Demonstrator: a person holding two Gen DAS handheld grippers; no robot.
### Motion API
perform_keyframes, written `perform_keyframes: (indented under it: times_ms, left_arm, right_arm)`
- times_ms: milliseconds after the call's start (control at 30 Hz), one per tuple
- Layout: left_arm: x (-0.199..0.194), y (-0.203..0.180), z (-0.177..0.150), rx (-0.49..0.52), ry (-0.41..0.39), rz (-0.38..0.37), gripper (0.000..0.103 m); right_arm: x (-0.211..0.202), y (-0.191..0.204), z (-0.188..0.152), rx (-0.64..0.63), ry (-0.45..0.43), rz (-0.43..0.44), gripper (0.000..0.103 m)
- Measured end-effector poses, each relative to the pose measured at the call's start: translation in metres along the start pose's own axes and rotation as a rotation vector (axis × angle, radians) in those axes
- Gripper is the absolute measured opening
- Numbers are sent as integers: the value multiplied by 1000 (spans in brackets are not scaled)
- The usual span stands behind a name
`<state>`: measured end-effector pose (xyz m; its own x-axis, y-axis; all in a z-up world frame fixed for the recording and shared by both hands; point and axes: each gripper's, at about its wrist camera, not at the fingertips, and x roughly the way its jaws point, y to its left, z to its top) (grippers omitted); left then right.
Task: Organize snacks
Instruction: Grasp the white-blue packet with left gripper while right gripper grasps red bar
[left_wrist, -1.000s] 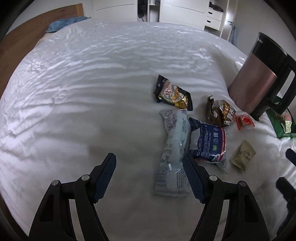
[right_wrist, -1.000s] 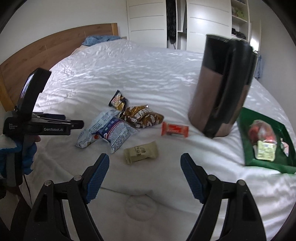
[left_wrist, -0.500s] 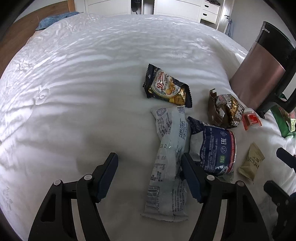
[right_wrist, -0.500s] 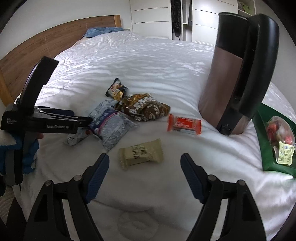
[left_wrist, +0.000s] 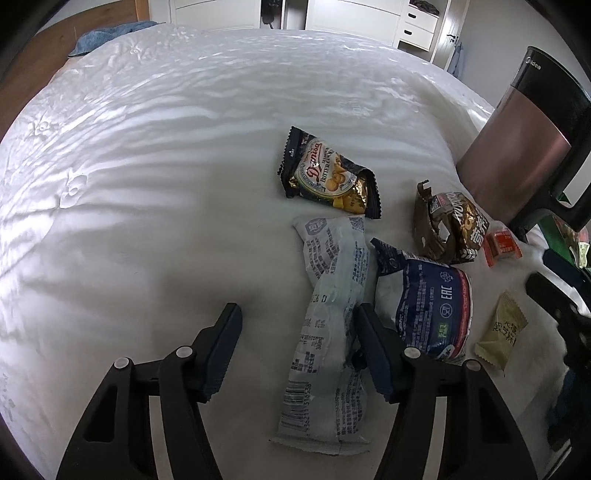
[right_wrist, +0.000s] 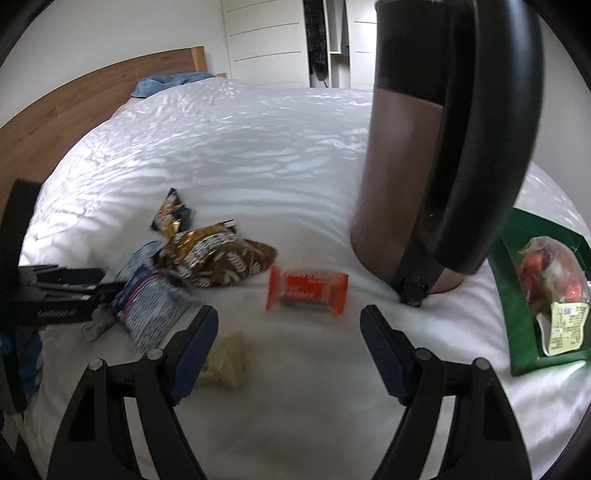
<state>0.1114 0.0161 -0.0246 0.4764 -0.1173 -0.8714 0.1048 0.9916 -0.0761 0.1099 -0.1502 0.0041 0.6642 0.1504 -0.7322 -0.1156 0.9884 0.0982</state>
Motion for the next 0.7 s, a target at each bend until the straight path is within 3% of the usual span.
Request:
perform_keyframes:
  times_ms: [467, 700]
  left_arm:
    - [8, -10, 4, 72, -7, -63, 29]
    - [16, -11, 6, 81, 4, -99, 25]
  right_arm:
    - [44, 2, 10, 32, 51, -29, 103]
    - [58, -7, 8, 69, 77, -32, 102]
